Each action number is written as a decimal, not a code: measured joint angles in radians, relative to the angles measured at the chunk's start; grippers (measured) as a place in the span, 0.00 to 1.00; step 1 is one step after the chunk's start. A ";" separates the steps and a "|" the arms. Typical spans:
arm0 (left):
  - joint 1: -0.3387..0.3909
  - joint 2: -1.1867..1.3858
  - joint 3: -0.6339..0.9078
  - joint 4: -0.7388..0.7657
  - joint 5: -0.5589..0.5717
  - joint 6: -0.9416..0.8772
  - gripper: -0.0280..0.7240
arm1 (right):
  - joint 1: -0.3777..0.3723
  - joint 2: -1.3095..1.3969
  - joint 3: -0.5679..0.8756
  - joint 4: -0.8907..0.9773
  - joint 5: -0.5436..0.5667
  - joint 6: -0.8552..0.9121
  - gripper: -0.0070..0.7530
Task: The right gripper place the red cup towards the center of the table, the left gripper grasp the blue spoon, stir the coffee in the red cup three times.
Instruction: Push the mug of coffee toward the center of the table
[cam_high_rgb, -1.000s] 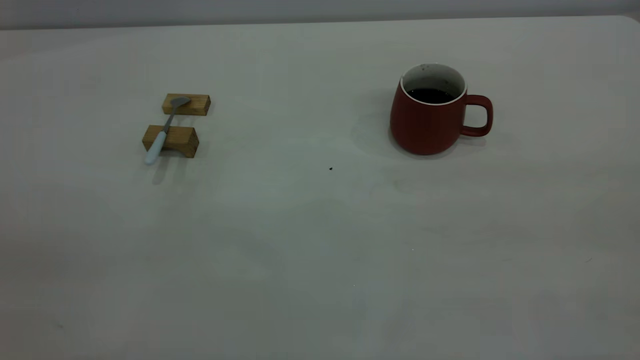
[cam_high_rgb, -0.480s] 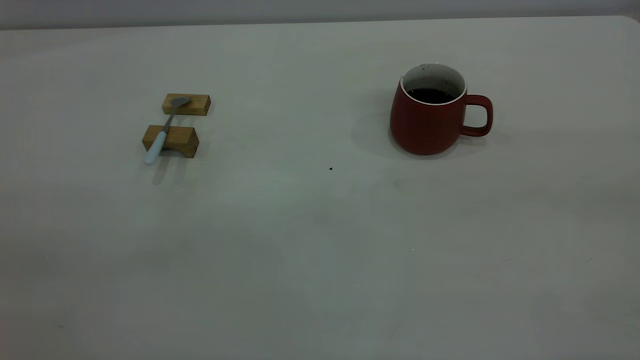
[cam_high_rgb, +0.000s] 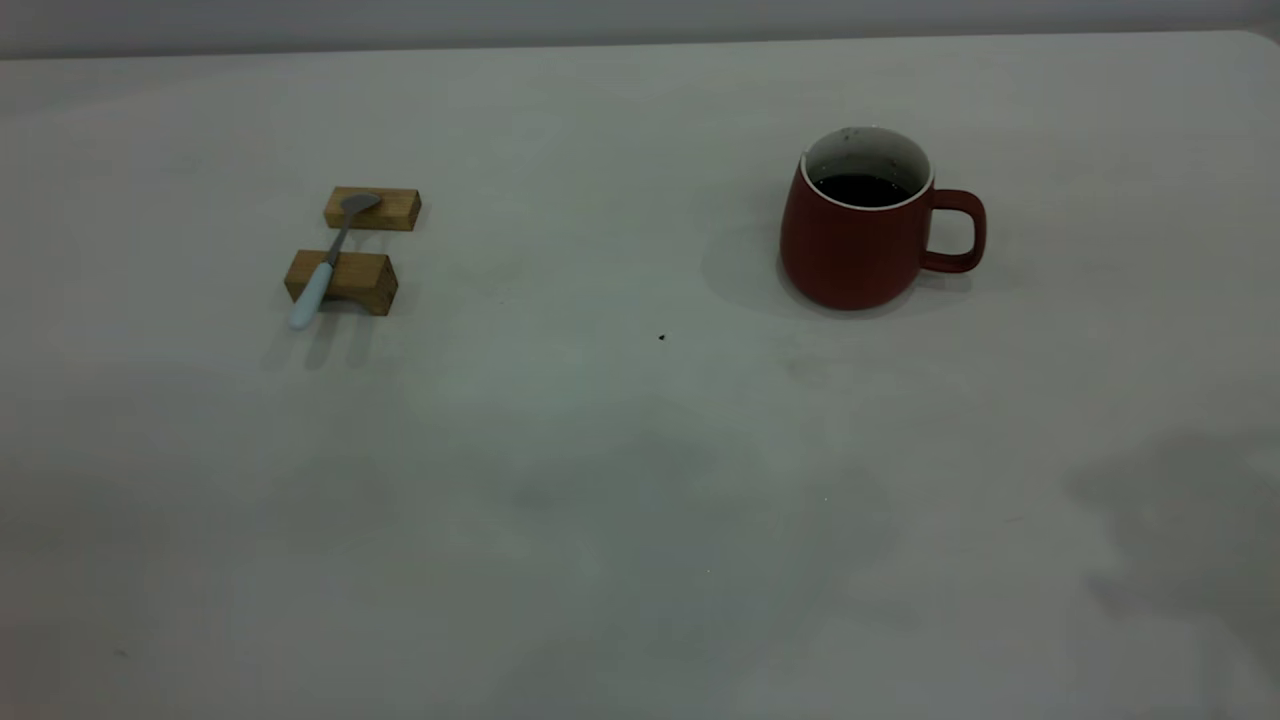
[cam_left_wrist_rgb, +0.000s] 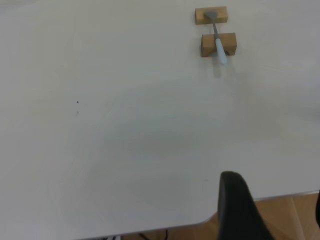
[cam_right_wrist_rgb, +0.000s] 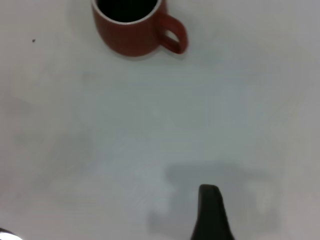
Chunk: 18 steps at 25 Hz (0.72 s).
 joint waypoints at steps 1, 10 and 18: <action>0.000 0.000 0.000 0.000 0.000 0.000 0.63 | 0.000 0.070 -0.031 0.024 -0.008 -0.052 0.77; 0.000 0.000 0.000 0.000 0.000 -0.001 0.63 | 0.001 0.557 -0.342 0.242 -0.034 -0.552 0.77; 0.000 0.000 0.000 0.000 0.000 -0.001 0.63 | 0.005 0.885 -0.530 0.374 -0.065 -1.172 0.77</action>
